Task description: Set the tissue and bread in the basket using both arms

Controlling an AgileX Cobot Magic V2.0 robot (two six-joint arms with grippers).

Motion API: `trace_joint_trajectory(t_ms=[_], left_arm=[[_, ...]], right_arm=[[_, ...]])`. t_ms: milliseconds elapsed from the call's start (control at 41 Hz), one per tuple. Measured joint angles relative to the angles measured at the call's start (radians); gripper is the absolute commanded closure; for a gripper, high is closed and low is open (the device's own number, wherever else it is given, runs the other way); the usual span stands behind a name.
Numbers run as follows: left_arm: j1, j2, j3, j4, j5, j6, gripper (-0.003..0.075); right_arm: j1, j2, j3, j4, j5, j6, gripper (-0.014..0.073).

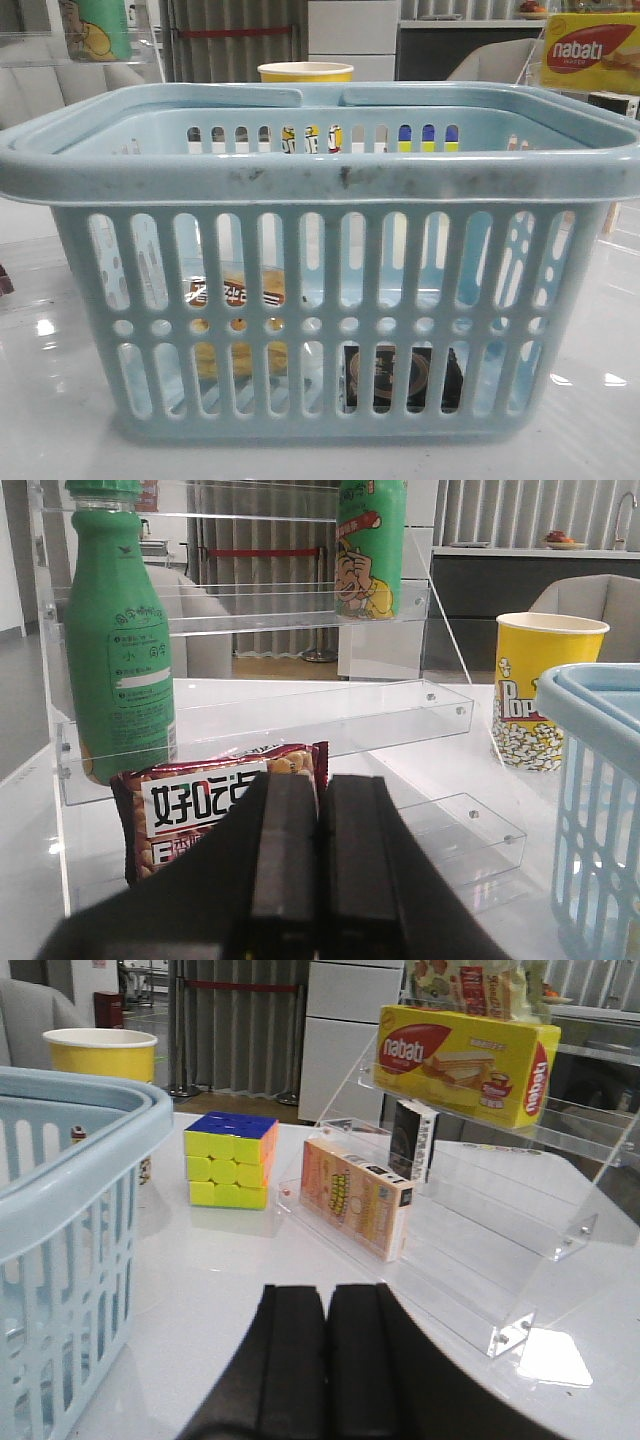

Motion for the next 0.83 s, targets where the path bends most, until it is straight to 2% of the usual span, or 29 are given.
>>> trace_joint_trajectory(t_ms=[341,829], left_arm=[[0.0,0.0,0.0,0.0,0.0,0.0,0.0627],[0.0,0.0,0.0,0.0,0.0,0.0,0.0627]], right_arm=[[-0.002,0.0,0.0,-0.008,-0.006,0.064,0.0537],[-0.002,0.0,0.0,-0.009,-0.01,0.072,0.0537]])
